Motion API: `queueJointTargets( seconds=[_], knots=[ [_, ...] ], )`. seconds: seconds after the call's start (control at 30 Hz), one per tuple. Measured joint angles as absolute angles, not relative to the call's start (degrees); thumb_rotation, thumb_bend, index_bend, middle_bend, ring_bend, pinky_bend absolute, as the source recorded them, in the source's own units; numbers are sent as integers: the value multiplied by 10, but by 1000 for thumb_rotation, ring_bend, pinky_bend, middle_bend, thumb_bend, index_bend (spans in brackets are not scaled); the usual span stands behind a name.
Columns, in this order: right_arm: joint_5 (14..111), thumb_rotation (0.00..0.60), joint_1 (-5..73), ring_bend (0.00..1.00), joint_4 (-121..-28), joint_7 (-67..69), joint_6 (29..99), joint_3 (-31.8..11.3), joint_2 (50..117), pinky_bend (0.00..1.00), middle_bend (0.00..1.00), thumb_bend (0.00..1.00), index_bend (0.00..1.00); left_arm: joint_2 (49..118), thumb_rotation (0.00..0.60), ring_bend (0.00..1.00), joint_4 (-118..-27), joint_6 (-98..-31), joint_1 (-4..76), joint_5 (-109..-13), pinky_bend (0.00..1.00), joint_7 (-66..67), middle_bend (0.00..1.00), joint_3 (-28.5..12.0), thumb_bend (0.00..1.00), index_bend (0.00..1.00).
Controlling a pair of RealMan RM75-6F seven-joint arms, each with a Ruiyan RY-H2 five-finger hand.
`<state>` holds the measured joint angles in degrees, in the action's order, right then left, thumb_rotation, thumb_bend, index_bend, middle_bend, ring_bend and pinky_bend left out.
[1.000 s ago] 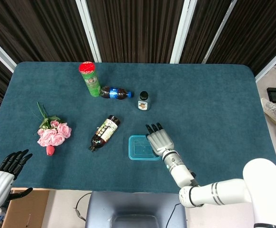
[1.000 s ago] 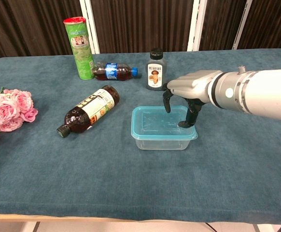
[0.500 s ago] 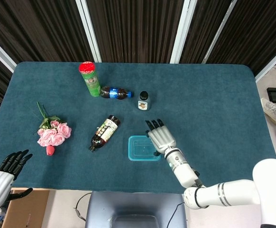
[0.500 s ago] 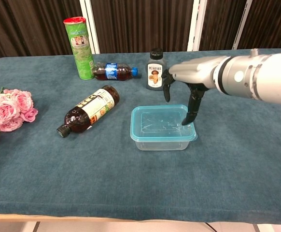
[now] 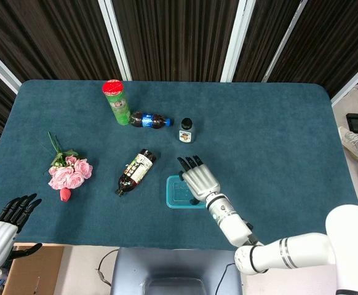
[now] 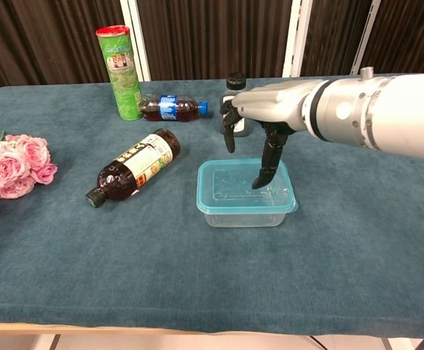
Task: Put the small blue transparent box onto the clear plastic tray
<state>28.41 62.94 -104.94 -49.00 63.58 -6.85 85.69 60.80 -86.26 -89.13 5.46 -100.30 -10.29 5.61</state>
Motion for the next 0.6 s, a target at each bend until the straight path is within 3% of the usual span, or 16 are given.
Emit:
queueJointTargets(
  seconds=[0.6],
  knots=[
    [240,600,649,0,-995,-529,655,-76,929,87,118,0,492,604,600,16,-859,-899,53,-1006,100,-119,14,58,444,0]
  ],
)
